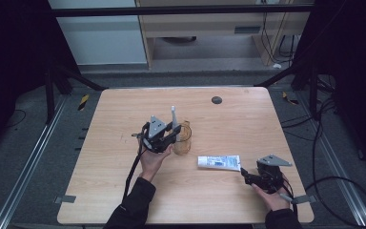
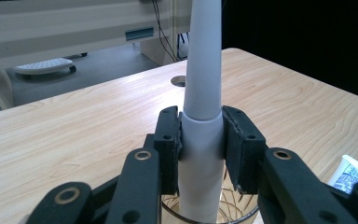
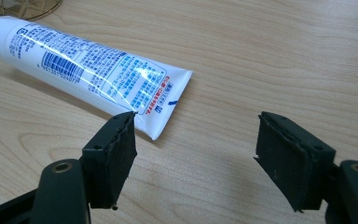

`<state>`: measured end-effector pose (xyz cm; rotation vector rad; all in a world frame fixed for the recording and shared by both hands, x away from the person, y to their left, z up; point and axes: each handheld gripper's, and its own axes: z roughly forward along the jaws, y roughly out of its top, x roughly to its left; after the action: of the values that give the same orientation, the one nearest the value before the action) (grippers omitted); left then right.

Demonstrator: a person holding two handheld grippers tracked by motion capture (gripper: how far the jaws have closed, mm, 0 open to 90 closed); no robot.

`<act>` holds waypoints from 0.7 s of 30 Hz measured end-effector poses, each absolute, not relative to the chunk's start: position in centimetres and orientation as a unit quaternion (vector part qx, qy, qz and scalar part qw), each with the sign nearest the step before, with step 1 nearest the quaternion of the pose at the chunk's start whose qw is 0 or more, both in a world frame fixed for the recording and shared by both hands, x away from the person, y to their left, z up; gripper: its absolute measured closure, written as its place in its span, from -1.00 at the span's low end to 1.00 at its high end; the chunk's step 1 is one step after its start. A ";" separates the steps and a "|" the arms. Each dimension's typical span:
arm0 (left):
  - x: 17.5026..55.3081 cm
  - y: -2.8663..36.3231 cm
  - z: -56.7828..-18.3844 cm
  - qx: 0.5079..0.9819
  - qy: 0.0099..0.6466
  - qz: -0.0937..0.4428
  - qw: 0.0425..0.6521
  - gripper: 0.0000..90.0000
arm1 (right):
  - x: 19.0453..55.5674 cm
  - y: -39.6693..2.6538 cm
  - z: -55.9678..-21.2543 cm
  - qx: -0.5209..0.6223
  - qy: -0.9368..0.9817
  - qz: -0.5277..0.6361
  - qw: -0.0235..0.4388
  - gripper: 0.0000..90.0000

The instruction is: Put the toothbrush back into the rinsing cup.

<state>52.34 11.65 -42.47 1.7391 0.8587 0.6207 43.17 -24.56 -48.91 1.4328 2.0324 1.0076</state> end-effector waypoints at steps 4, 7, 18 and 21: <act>52.3 11.7 -42.7 0.727 0.362 0.258 0.523 0.50 | 43.2 -24.6 -49.0 0.521 0.737 0.364 0.230 -0.36; 52.3 11.8 -42.8 0.730 0.358 0.255 0.524 0.50 | 43.2 -24.5 -49.0 0.518 0.739 0.364 0.230 -0.36; 52.0 11.7 -42.7 0.733 0.352 0.258 0.523 0.32 | 43.2 -24.5 -49.0 0.518 0.739 0.363 0.231 -0.36; 52.0 11.8 -42.7 0.732 0.352 0.259 0.523 0.25 | 43.2 -24.5 -49.0 0.518 0.739 0.364 0.231 -0.36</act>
<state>51.98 11.84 -42.68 1.7516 0.8424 0.6191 43.21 -24.52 -48.97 1.4248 2.0324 0.9997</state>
